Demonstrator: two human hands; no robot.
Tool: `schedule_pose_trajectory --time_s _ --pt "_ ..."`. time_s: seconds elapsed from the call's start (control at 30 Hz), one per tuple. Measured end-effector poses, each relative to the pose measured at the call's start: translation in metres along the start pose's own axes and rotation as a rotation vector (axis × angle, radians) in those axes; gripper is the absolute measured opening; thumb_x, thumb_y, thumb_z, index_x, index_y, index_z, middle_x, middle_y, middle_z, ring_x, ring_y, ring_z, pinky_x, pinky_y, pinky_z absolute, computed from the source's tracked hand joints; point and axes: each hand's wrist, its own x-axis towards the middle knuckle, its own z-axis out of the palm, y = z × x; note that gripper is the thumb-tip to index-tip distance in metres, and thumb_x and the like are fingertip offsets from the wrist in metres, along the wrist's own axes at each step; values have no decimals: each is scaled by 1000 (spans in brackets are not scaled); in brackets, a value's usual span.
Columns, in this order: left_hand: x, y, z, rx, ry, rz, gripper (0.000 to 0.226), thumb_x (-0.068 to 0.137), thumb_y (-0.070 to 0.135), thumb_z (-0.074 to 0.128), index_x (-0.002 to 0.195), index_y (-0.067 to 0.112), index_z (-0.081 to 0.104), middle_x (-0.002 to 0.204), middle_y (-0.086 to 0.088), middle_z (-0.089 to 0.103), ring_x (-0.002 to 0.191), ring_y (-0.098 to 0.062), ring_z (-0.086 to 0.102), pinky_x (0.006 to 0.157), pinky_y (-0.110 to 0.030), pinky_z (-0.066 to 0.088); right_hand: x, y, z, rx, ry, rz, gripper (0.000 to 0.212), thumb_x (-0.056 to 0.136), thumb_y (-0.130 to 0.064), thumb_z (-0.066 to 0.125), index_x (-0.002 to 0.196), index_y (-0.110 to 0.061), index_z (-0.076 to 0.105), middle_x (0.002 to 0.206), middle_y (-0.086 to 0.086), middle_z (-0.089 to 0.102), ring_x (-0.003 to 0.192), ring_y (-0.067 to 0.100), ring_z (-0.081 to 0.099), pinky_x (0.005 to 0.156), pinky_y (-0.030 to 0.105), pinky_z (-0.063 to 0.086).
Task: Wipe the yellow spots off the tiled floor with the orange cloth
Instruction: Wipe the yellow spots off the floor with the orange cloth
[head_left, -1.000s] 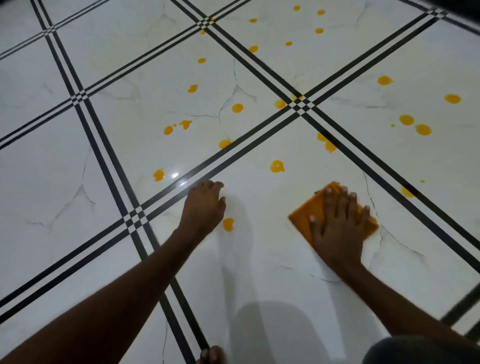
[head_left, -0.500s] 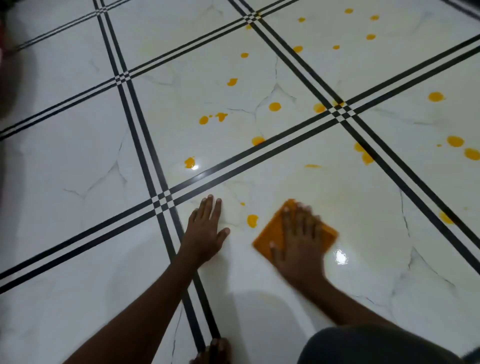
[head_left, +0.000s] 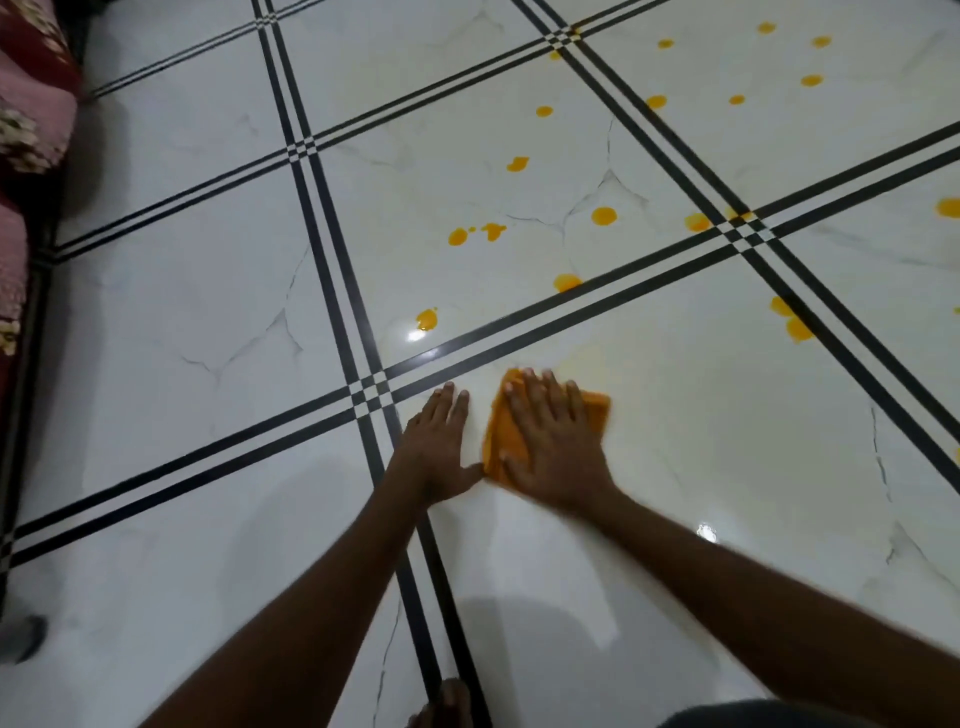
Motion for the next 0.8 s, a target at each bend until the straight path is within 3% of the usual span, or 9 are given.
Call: schedule_pose_trajectory --time_s 0.17,0.23,0.3,0.37,0.43,0.57,0.67,0.73,0.8 --pt "-1 -8 -15 60 -19 18 93 93 48 57 159 19 -1 167 -8 -7 155 -25 -4 125 -45 10 2 131 -35 -29 133 557 81 95 -59 32 162 -15 20 167 20 24 154 43 20 123 61 14" --pt "1 1 -16 39 20 18 95 91 54 56 160 19 0 167 -9 -7 154 -27 -3 123 -45 10 -34 117 -40 -56 188 686 84 94 -57 33 163 -12 15 166 25 21 153 46 19 122 63 15" --pt "3 15 -11 33 1 24 107 87 64 56 159 16 -6 165 -11 -17 154 -28 -10 123 -46 6 -42 60 -28 -14 148 582 88 92 -58 37 164 -12 13 168 24 17 154 46 15 123 63 11" --pt "8 20 0 49 -36 31 125 77 79 55 157 13 -16 161 -11 -28 151 -29 -22 122 -47 -3 -17 20 -12 10 54 262 89 93 -63 37 164 -17 12 171 17 9 158 40 7 126 60 5" --pt "11 15 8 78 -41 42 135 69 88 53 155 14 -21 158 -10 -34 149 -27 -28 121 -46 -7 33 31 -11 -6 14 78 87 94 -67 34 164 -21 12 172 11 9 159 35 8 127 56 3" --pt "15 15 10 57 59 49 128 71 87 49 157 18 -17 162 -9 -26 151 -25 -22 124 -48 -3 37 134 -39 2 128 508 82 95 -61 34 163 -18 19 169 16 21 155 39 19 125 59 10" --pt "35 41 3 -1 125 97 122 75 85 47 159 16 -10 165 -11 -18 153 -27 -15 124 -49 1 -24 124 -44 -40 206 735 83 94 -58 33 163 -15 15 168 22 20 153 44 19 123 63 13" --pt "46 54 -1 -6 105 105 123 75 85 47 158 15 -10 165 -10 -19 153 -26 -17 124 -50 1 -32 76 -28 -41 158 641 86 93 -59 35 164 -14 15 169 22 16 155 44 15 125 62 6" --pt "47 54 0 -6 99 111 126 73 87 47 158 15 -12 164 -9 -22 152 -24 -19 124 -48 -1 1 51 -17 -32 67 349 85 94 -62 35 164 -19 15 170 16 14 157 40 12 126 59 3"
